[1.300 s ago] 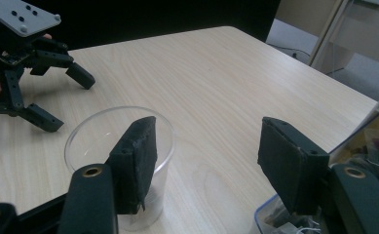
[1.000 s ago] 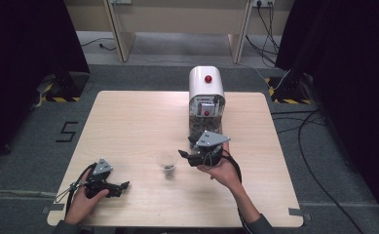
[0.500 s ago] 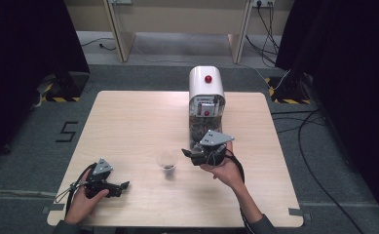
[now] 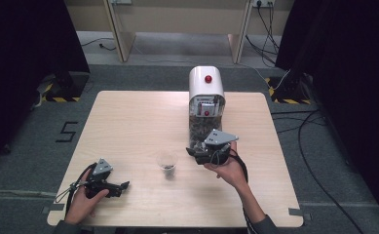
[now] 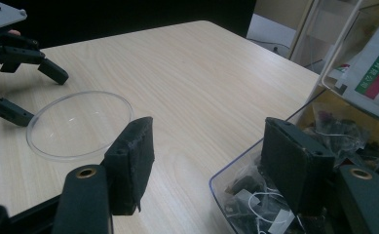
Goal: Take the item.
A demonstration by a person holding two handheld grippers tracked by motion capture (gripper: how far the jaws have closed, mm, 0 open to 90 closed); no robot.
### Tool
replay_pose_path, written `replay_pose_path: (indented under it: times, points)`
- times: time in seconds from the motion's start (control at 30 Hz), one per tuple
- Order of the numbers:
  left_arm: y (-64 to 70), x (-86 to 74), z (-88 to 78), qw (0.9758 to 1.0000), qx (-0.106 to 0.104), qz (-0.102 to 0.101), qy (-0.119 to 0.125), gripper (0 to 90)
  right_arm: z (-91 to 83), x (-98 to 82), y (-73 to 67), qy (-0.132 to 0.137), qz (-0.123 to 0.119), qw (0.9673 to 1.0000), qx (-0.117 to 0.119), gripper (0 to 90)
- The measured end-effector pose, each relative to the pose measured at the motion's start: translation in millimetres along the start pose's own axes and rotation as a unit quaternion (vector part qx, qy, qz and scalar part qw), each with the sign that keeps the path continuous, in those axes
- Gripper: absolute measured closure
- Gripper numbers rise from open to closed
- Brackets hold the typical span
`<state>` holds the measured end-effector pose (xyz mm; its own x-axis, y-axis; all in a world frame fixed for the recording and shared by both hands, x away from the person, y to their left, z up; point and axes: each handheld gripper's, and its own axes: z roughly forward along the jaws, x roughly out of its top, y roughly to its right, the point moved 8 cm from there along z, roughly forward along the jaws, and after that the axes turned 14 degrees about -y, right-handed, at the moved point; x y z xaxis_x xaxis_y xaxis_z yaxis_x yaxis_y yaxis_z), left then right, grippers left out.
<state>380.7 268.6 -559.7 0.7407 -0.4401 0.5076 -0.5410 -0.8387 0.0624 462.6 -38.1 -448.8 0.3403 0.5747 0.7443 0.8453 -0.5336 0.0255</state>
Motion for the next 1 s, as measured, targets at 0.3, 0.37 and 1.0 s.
replay_pose_path:
  times: [0.3, 0.37, 1.0]
  points:
    - [0.0, 0.0, 0.0, 1.0000, 0.000, 0.000, 0.000, 0.0, -1.1, -4.5, 4.0, -0.002, 0.005, 1.0000, -0.003, 37.0]
    - [0.0, 0.0, 0.0, 1.0000, 0.000, 0.000, 0.000, 0.0, -1.6, -5.7, 5.2, -0.005, 0.005, 1.0000, -0.006, 37.0]
    - [0.0, 0.0, 0.0, 1.0000, 0.000, 0.000, 0.000, 0.0, -10.1, -20.5, 16.4, -0.014, 0.023, 0.9995, -0.014, 36.0]
